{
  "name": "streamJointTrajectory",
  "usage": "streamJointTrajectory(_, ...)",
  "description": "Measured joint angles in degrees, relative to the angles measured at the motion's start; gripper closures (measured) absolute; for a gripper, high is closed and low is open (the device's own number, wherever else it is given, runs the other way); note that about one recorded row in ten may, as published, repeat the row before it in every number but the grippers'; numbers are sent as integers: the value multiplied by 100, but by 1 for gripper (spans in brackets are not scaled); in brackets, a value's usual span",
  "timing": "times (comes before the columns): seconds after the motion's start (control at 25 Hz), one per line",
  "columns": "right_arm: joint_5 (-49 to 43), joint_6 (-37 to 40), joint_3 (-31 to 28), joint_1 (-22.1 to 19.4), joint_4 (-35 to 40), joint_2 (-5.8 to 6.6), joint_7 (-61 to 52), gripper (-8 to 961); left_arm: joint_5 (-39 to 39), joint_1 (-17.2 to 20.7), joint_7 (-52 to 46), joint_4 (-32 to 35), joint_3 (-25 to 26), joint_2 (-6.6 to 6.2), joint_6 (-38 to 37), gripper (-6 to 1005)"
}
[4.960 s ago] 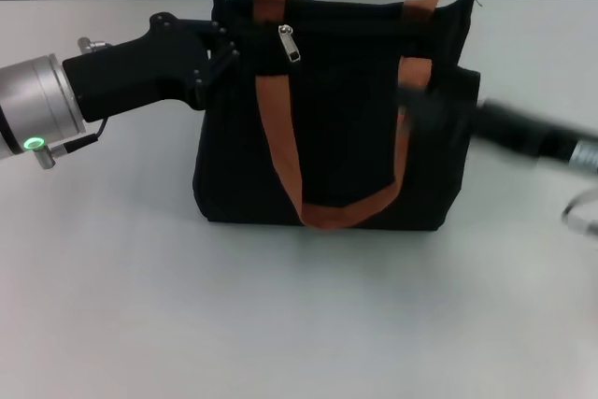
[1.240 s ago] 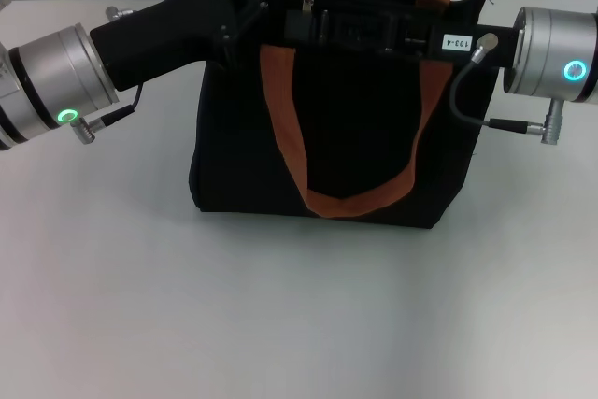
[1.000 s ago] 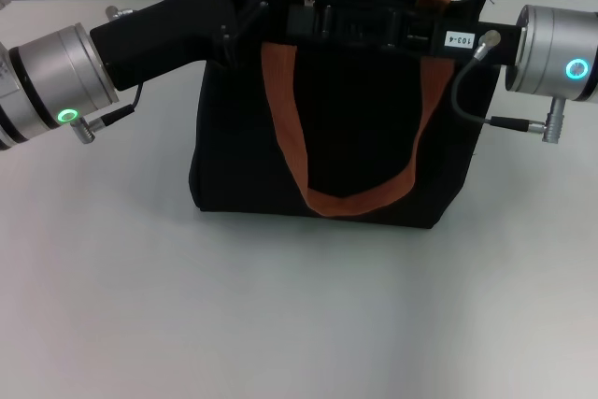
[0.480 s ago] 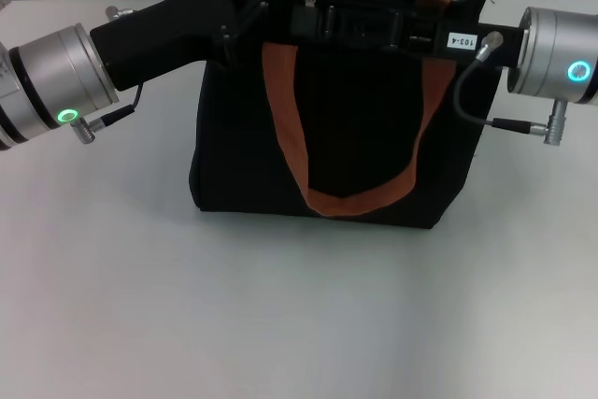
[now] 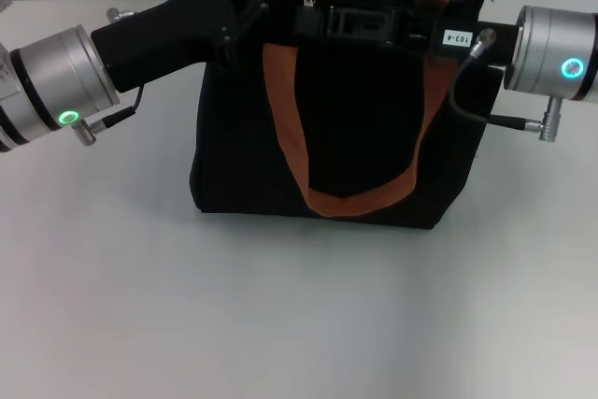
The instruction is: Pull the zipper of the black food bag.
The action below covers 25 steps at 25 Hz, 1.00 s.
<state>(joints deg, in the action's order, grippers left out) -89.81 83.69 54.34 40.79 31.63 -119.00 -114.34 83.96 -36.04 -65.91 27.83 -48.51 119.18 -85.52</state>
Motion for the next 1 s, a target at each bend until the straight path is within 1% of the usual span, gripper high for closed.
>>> streamJointTrajectory(0.16,-1,-31,-29,9,-1,-1,-23,533,-1,-8,56,-24,0,0,0,929)
streamJointTrajectory(0.72,-21,-137,6,104,1,2,-26,669,-27,-17,111,-24,11,0,0,924)
streamJointTrajectory(0.92,-47,-133,13,137,3,7,-35,885,-60,-17,131,-24,0,0,0,922)
streamJointTrajectory(1.0,-53,-133,13,141,2,8,-31,898,-62,-17,131,-23,-1,1,0,922)
